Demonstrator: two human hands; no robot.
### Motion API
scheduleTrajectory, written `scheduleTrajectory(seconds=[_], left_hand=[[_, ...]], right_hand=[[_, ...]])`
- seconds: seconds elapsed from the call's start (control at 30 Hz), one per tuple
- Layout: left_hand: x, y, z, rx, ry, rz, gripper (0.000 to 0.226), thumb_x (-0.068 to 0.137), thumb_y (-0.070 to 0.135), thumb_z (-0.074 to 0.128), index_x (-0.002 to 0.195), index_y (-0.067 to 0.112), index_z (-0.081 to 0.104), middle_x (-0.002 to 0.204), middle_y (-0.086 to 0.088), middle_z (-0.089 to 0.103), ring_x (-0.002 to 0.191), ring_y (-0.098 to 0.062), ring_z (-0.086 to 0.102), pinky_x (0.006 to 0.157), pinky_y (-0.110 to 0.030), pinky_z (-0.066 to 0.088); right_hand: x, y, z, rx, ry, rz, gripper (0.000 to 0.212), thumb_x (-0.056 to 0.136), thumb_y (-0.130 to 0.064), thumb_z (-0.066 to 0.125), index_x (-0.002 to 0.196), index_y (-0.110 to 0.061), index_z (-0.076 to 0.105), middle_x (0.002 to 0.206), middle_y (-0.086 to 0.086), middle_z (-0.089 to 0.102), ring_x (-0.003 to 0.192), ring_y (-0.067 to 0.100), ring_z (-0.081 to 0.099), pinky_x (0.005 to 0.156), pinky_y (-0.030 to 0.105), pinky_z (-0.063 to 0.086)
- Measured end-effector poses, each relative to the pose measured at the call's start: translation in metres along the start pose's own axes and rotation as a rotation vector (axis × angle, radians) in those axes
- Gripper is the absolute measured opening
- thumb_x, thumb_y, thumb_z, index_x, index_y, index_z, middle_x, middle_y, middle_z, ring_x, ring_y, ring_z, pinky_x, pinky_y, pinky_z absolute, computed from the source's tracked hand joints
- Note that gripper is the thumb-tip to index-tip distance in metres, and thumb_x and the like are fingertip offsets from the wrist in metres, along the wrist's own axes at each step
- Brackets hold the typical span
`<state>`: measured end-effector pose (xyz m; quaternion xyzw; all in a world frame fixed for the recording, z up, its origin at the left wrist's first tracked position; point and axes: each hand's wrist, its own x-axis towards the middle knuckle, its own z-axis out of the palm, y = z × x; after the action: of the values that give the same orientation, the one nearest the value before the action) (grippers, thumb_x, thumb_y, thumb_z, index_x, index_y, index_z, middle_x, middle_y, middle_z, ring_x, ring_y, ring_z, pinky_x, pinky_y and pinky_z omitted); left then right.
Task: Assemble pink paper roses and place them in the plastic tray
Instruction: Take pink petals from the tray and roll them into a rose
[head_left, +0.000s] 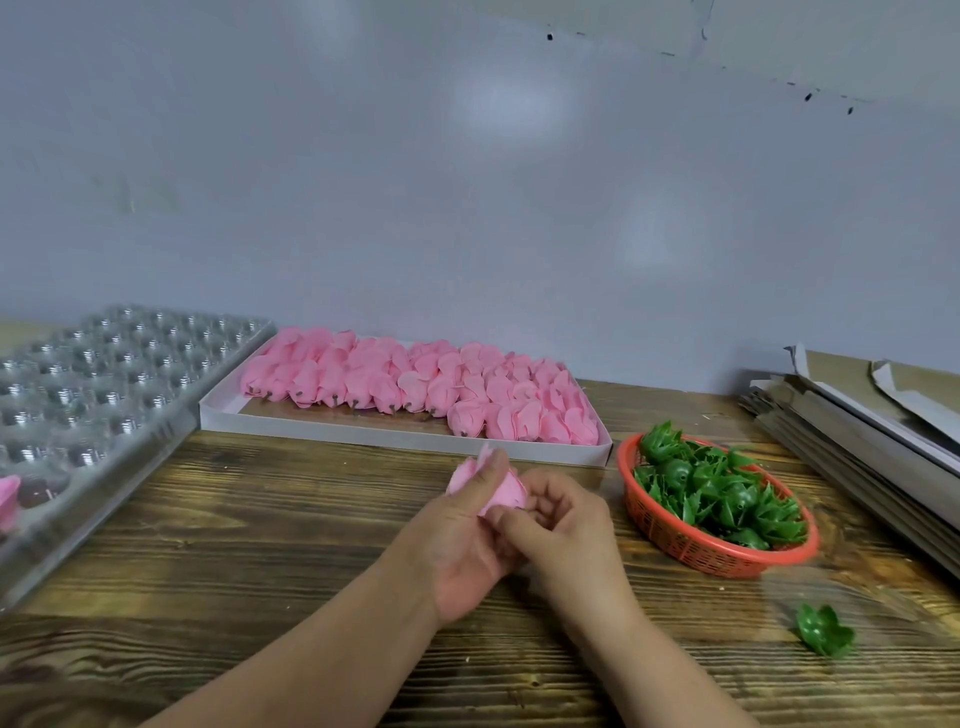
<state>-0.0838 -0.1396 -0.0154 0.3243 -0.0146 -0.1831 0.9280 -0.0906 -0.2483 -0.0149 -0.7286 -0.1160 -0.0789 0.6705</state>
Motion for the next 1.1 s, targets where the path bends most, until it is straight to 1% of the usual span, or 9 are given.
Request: scheduleTrajectory(seconds=[0.1,0.2,0.3,0.4,0.5,0.63,0.77,0.9,1.1], left_hand=[[-0.0013,0.0,-0.002,0.207,0.011,0.001,0.04,0.062,0.031,0.076,0.094,0.007,0.07,0.07,-0.007,0.054,0.051,-0.011,0.045,0.05,-0.023,0.039],[0.0005,-0.001,-0.0039,0.278,0.027,-0.019,0.055,0.07,0.037,0.068,0.113,0.002,0.063,0.054,-0.001,0.048,0.042,-0.009,0.037,0.048,-0.024,0.031],[0.0023,0.0003,-0.0033,0.169,0.017,-0.005,0.052,0.071,0.037,0.067,0.109,0.002,0.062,0.064,-0.007,0.059,0.05,-0.015,0.052,0.056,-0.027,0.041],[0.0023,0.0027,-0.0026,0.048,0.003,0.025,0.028,0.074,0.032,0.064,0.081,0.006,0.071,0.079,-0.017,0.069,0.07,-0.026,0.069,0.074,-0.037,0.056],[0.0027,0.001,-0.0029,-0.002,-0.037,0.037,0.029,0.076,0.032,0.061,0.063,0.011,0.077,0.08,-0.015,0.072,0.073,-0.025,0.071,0.073,-0.038,0.059],[0.0043,0.0008,-0.005,-0.02,-0.033,0.023,0.029,0.077,0.031,0.061,0.064,0.012,0.078,0.085,-0.015,0.074,0.077,-0.027,0.073,0.066,-0.038,0.06],[0.0058,0.0021,-0.007,-0.054,-0.023,0.003,0.036,0.077,0.036,0.059,0.064,0.009,0.078,0.086,-0.014,0.075,0.079,-0.027,0.073,0.068,-0.039,0.061],[0.004,0.0021,-0.0048,-0.108,-0.028,-0.043,0.034,0.079,0.032,0.062,0.067,0.003,0.077,0.086,-0.022,0.072,0.08,-0.034,0.072,0.068,-0.044,0.06],[0.0037,0.0015,-0.0023,-0.131,0.012,-0.052,0.034,0.078,0.034,0.062,0.098,0.006,0.059,0.079,-0.017,0.068,0.071,-0.03,0.07,0.064,-0.04,0.059]], right_hand=[[0.0018,-0.0018,-0.0028,0.309,-0.136,0.218,0.008,0.065,-0.005,0.073,0.067,-0.003,0.065,0.057,0.011,0.057,0.043,0.013,0.049,0.045,0.021,0.045],[0.003,-0.0008,-0.0072,0.412,-0.221,0.337,0.014,0.069,-0.011,0.069,0.072,0.0,0.064,0.059,0.012,0.06,0.044,0.014,0.052,0.046,0.022,0.047],[0.001,0.0001,-0.004,0.28,-0.135,0.218,0.006,0.076,0.003,0.066,0.081,0.003,0.063,0.063,0.014,0.061,0.051,0.015,0.055,0.051,0.023,0.049],[-0.0003,0.0018,0.0006,0.097,-0.034,0.037,0.028,0.071,0.014,0.069,0.09,-0.004,0.061,0.071,0.004,0.067,0.062,0.011,0.057,0.06,0.023,0.051],[-0.0002,0.0023,0.0017,0.12,0.029,0.008,0.033,0.07,0.018,0.068,0.091,-0.006,0.058,0.064,-0.007,0.064,0.057,0.003,0.055,0.059,0.016,0.049],[0.001,0.0024,-0.0005,0.189,0.077,0.002,0.031,0.07,0.019,0.067,0.086,-0.006,0.058,0.067,-0.003,0.068,0.06,0.005,0.059,0.06,0.017,0.052],[0.0007,0.0018,-0.0017,0.059,0.1,-0.022,0.02,0.069,0.011,0.074,0.08,-0.002,0.063,0.067,0.002,0.066,0.06,0.011,0.057,0.058,0.017,0.05],[-0.0032,0.0,-0.0007,-0.125,0.059,-0.111,0.026,0.07,0.004,0.076,0.081,-0.017,0.068,0.069,-0.002,0.068,0.061,0.006,0.058,0.062,0.021,0.051],[-0.0056,-0.0005,0.0026,-0.323,0.101,-0.223,0.04,0.067,0.0,0.079,0.083,-0.033,0.062,0.082,-0.007,0.065,0.07,0.003,0.058,0.064,0.011,0.046]])
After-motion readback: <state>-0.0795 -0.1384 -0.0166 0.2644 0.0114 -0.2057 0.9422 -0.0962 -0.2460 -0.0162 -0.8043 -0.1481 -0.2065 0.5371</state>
